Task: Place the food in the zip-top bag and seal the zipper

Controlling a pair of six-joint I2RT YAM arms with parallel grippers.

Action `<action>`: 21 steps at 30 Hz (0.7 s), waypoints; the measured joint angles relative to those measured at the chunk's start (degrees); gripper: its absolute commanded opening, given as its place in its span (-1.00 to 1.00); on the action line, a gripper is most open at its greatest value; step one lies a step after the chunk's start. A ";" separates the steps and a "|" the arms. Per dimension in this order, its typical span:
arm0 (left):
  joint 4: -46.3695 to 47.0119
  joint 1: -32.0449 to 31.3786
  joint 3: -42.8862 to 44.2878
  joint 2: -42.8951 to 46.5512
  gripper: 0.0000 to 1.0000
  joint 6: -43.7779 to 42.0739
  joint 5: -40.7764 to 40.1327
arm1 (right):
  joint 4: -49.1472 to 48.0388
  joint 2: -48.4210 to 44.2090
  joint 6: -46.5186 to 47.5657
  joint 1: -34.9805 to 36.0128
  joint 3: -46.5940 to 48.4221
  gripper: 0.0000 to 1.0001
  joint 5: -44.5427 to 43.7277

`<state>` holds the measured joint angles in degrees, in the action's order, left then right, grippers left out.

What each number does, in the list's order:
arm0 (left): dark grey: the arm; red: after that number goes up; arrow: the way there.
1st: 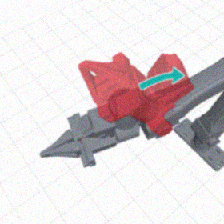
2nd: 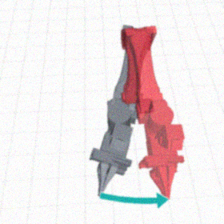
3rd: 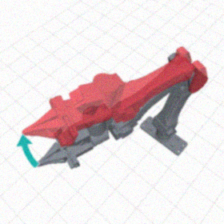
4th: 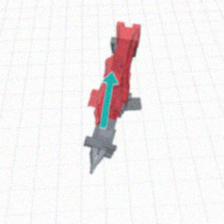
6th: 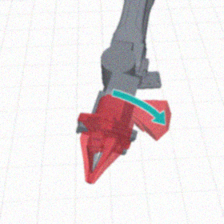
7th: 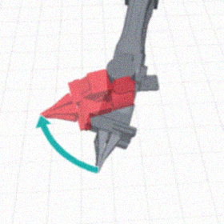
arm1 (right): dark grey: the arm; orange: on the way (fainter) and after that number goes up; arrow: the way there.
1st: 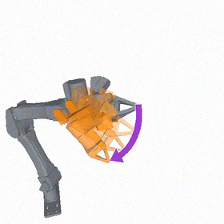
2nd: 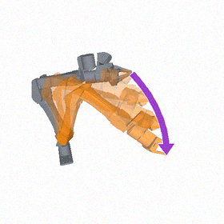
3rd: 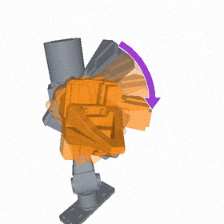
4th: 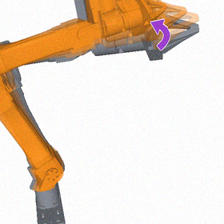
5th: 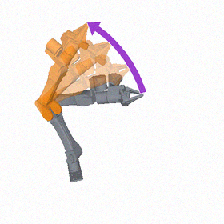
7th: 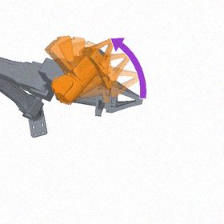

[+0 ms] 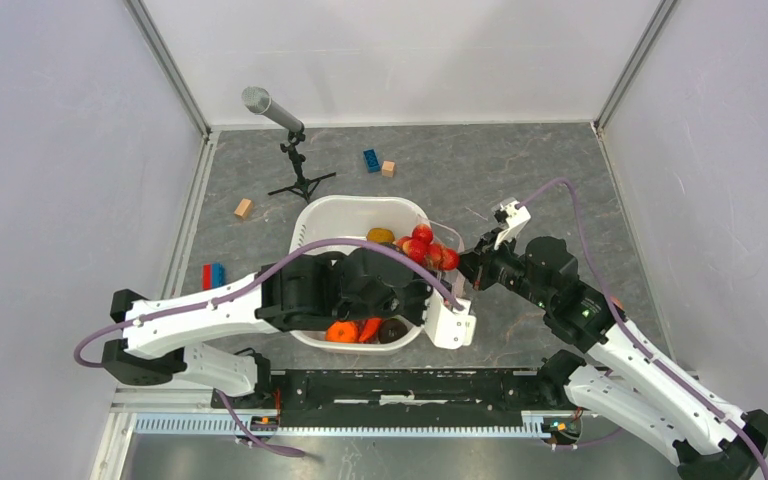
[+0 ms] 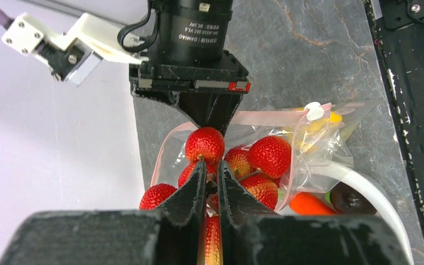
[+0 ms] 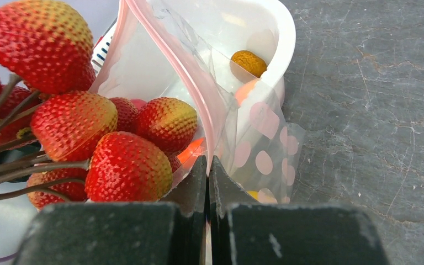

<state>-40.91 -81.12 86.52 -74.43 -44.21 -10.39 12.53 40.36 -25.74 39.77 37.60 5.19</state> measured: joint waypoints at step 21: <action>3.32 -5.90 -5.70 2.78 -0.96 -19.32 0.44 | 0.68 -1.75 -0.42 0.00 -0.57 -1.00 -1.38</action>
<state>-37.58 -87.02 80.82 -71.66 -63.53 -9.96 13.21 38.61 -26.15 39.77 37.04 3.81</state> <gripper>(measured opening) 0.136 0.010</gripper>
